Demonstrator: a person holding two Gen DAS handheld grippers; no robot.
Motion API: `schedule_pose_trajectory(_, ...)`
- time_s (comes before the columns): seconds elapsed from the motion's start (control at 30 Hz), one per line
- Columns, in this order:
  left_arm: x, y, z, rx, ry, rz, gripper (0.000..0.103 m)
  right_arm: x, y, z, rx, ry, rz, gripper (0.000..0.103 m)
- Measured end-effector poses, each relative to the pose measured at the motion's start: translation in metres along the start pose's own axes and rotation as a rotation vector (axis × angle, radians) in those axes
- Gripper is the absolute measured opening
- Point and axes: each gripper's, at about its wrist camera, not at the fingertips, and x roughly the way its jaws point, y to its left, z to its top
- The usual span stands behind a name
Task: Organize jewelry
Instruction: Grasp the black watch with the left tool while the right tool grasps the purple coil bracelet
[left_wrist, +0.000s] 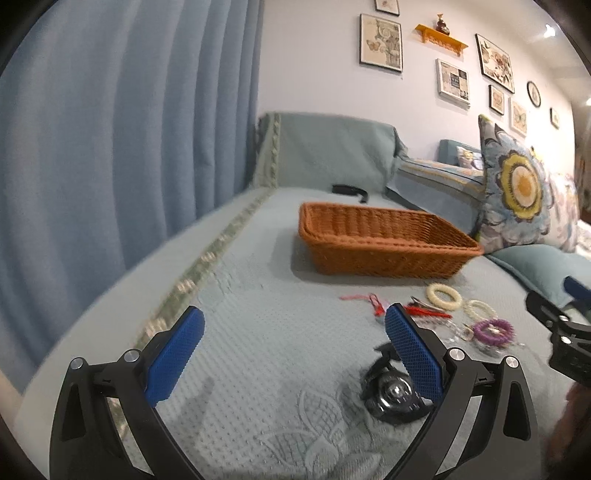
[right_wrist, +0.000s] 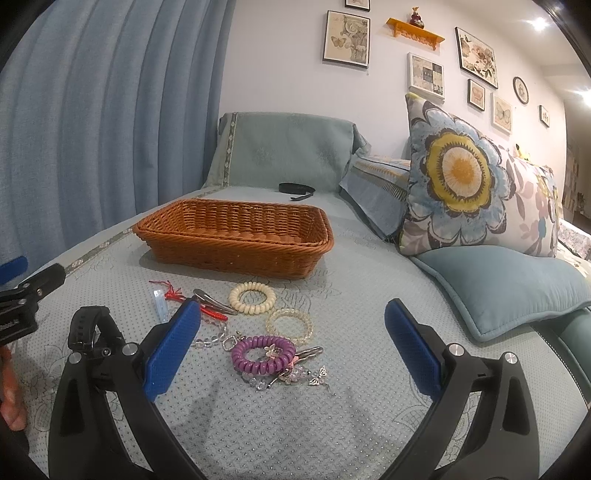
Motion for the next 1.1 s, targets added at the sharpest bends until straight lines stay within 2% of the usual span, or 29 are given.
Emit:
schedule_pose_trajectory(0.07,0.001,0.008,0.001,-0.028,0.045,-0.078,0.094,0.000,-0.001,0.000,0.001,0.008,0.010,0.095)
schedule_pose_trajectory(0.2,-0.001,0.016,0.006,-0.074,0.126,-0.275,0.091,0.003,-0.004,0.001,0.006,0.035,0.046,0.082)
schedule_pose_trajectory(0.27,0.001,0.007,0.008,-0.053,0.166,-0.323,0.089,0.005,-0.006,0.002,0.011,0.060,0.068,0.077)
schedule_pose_trajectory(0.3,0.003,0.005,0.007,-0.042,0.179,-0.330,0.085,0.005,-0.009,0.002,0.019,0.076,0.085,0.074)
schedule_pose_trajectory(0.37,0.009,-0.001,0.003,-0.045,0.234,-0.386,0.078,0.008,-0.013,0.002,0.032,0.108,0.098,0.068)
schedule_pose_trajectory(0.4,0.015,-0.003,-0.001,-0.065,0.270,-0.422,0.074,0.010,-0.016,0.002,0.038,0.131,0.106,0.062)
schedule_pose_trajectory(0.5,0.026,-0.007,-0.007,-0.096,0.321,-0.459,0.073,0.013,-0.026,0.000,0.062,0.185,0.127,0.057)
schedule_pose_trajectory(0.6,0.033,-0.014,-0.013,-0.115,0.351,-0.495,0.063,0.016,-0.029,-0.005,0.082,0.235,0.160,0.051)
schedule_pose_trajectory(0.63,0.033,-0.016,-0.014,-0.121,0.359,-0.504,0.060,0.018,-0.029,-0.006,0.080,0.252,0.164,0.046)
schedule_pose_trajectory(0.73,0.033,-0.022,-0.016,-0.130,0.374,-0.528,0.060,0.026,-0.026,-0.009,0.086,0.297,0.193,0.038)
schedule_pose_trajectory(0.83,0.035,-0.026,-0.017,-0.135,0.376,-0.534,0.060,0.032,-0.025,-0.012,0.117,0.337,0.236,0.037)
schedule_pose_trajectory(1.0,0.040,-0.026,-0.017,-0.160,0.378,-0.547,0.059,0.046,-0.025,-0.009,0.173,0.373,0.244,0.036)
schedule_pose_trajectory(1.1,0.041,-0.026,-0.017,-0.165,0.378,-0.554,0.056,0.057,-0.026,-0.009,0.189,0.403,0.222,0.029)
